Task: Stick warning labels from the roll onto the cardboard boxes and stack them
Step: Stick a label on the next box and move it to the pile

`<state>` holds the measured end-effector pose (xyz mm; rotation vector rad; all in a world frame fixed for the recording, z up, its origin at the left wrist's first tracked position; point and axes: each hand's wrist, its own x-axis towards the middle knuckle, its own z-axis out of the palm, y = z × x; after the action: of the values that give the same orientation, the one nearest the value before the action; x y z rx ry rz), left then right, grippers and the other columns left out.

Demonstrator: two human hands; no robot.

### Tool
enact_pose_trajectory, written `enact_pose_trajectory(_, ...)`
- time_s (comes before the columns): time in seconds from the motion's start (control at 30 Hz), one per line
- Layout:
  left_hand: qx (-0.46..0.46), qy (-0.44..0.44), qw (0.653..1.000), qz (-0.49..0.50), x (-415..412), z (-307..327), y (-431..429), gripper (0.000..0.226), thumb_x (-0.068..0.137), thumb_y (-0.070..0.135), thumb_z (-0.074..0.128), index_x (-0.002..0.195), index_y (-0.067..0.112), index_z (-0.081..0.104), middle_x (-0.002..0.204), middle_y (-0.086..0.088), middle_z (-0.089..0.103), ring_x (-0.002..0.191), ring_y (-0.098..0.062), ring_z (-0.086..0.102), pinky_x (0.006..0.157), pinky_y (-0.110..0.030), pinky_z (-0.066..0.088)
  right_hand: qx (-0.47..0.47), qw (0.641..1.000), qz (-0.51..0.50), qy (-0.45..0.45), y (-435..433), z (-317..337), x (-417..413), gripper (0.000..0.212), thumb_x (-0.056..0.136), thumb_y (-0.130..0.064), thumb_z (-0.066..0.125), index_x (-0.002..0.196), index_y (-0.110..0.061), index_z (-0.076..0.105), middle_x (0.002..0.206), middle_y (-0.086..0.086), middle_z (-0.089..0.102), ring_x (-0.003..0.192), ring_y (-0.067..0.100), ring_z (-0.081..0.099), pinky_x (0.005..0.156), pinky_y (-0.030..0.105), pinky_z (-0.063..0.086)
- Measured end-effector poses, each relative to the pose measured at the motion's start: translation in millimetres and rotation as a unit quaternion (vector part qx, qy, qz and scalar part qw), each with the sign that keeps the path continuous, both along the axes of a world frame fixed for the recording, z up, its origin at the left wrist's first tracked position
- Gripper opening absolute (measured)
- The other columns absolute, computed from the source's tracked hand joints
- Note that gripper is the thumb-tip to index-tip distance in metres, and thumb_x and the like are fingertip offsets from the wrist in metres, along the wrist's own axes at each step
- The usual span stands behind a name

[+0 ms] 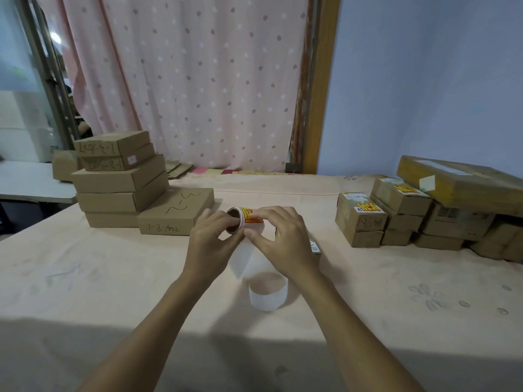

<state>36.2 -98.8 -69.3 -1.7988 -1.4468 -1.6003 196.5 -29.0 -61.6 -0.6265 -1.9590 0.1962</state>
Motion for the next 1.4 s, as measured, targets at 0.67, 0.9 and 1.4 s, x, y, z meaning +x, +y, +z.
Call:
enact_pose_trajectory(0.67,0.063,0.160,0.983,0.064,-21,-17,-2,0.021,0.092,0.022,0.072,0.085,0.003,0.075,0.081,-0.005,0.070,0.066,-0.028,0.049,0.066,-0.030,0.039,0.099,0.995,-0.014,-0.016,1,-8,-6,0.031,0.089,-0.047,0.069,0.100,-0.019,0.077,0.094,-0.006,0.073,0.092,0.019,0.057,0.079,0.034,0.045)
enact_pose_trajectory(0.9,0.074,0.150,0.985,0.049,-18,-18,-2,0.020,0.092,0.021,0.074,0.083,0.003,0.075,0.079,-0.004,0.068,0.065,-0.028,0.048,0.064,-0.030,0.041,0.114,0.993,-0.012,0.007,0,-12,-7,0.019,0.091,-0.034,0.071,0.095,-0.017,0.079,0.090,-0.007,0.074,0.089,0.019,0.058,0.077,0.040,0.050)
enact_pose_trajectory(1.4,0.083,0.182,0.978,0.063,-22,-20,-2,0.021,0.093,0.020,0.074,0.082,0.002,0.075,0.079,-0.006,0.069,0.065,-0.029,0.051,0.062,-0.036,0.045,0.145,0.989,-0.004,0.002,5,-17,-9,0.015,0.090,-0.029,0.077,0.095,-0.015,0.079,0.085,-0.005,0.074,0.082,0.022,0.059,0.075,0.038,0.050)
